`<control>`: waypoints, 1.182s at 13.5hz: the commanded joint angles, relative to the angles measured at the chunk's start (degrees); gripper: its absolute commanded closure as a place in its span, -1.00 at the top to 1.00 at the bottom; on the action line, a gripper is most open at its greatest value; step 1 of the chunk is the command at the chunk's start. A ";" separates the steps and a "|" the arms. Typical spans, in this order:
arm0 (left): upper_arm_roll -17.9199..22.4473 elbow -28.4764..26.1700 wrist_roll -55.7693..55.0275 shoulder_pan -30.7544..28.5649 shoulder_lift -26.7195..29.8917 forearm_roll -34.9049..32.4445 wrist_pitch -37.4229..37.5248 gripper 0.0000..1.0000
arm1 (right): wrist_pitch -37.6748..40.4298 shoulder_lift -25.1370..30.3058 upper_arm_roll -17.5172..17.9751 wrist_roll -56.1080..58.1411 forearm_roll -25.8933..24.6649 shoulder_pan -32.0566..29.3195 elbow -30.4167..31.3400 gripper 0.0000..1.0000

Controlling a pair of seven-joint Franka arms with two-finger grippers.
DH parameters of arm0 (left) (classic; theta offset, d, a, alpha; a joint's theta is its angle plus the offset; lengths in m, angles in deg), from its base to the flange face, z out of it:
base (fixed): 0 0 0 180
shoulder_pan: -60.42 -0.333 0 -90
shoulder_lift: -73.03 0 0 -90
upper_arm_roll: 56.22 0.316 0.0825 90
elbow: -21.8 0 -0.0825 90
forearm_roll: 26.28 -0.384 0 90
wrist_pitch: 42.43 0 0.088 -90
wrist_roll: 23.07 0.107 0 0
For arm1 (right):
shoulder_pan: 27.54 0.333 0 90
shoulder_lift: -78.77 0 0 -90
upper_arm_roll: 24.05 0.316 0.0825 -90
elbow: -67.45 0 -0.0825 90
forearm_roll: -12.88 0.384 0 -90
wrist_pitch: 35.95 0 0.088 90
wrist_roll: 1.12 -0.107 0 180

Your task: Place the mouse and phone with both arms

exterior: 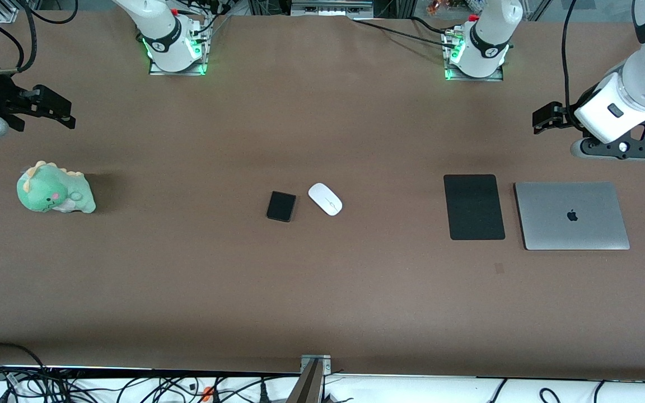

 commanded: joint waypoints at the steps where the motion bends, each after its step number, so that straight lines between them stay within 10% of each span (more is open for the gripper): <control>1: -0.05 1.16 0.11 0.29 -0.35 0.22 1.19 1.00 | 0.84 0.50 0.17 0.68 1.12 -0.34 -0.07 1.00; 16: -6.28 0.81 -16.21 0.65 -4.03 7.95 -5.92 1.00 | 0.75 0.41 0.26 0.59 1.21 -0.34 0.02 1.00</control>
